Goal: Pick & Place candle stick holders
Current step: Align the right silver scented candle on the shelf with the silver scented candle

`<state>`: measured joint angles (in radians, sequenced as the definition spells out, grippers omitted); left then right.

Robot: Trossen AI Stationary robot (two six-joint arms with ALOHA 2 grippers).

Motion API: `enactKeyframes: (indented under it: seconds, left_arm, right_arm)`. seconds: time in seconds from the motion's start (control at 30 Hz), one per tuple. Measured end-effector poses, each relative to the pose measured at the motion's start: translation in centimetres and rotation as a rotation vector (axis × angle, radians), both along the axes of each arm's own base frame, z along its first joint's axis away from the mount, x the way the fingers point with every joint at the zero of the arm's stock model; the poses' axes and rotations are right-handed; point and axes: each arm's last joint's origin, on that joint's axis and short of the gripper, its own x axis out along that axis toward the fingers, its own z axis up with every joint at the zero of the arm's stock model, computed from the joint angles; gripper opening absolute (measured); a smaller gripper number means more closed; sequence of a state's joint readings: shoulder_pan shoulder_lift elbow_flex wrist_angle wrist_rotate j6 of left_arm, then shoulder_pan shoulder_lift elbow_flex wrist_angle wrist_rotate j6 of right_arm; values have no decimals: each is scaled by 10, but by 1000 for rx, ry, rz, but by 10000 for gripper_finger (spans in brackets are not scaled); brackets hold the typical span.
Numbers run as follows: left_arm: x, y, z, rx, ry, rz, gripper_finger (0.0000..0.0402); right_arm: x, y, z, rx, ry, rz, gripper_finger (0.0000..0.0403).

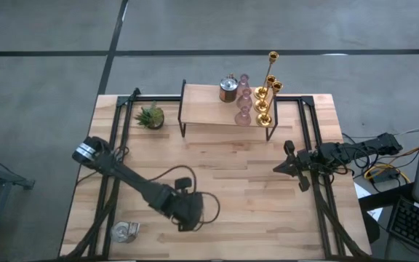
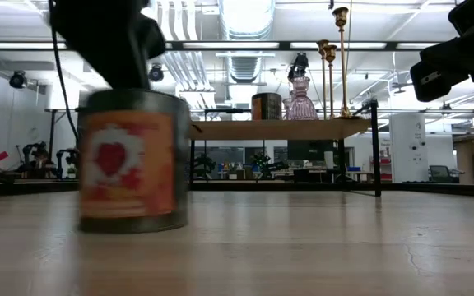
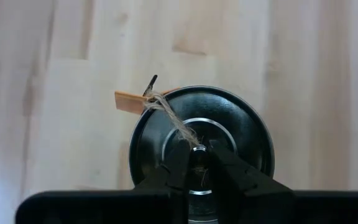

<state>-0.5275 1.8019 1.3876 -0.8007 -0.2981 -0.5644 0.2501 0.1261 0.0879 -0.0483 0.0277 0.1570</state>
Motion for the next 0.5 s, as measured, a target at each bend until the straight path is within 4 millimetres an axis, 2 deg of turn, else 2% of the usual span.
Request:
enactKeyframes:
  seconds: [0.5]
  left_arm:
    - [38, 80, 14, 79, 0, -11, 41]
  right_arm:
    - [0, 0, 0, 0, 0, 0, 8]
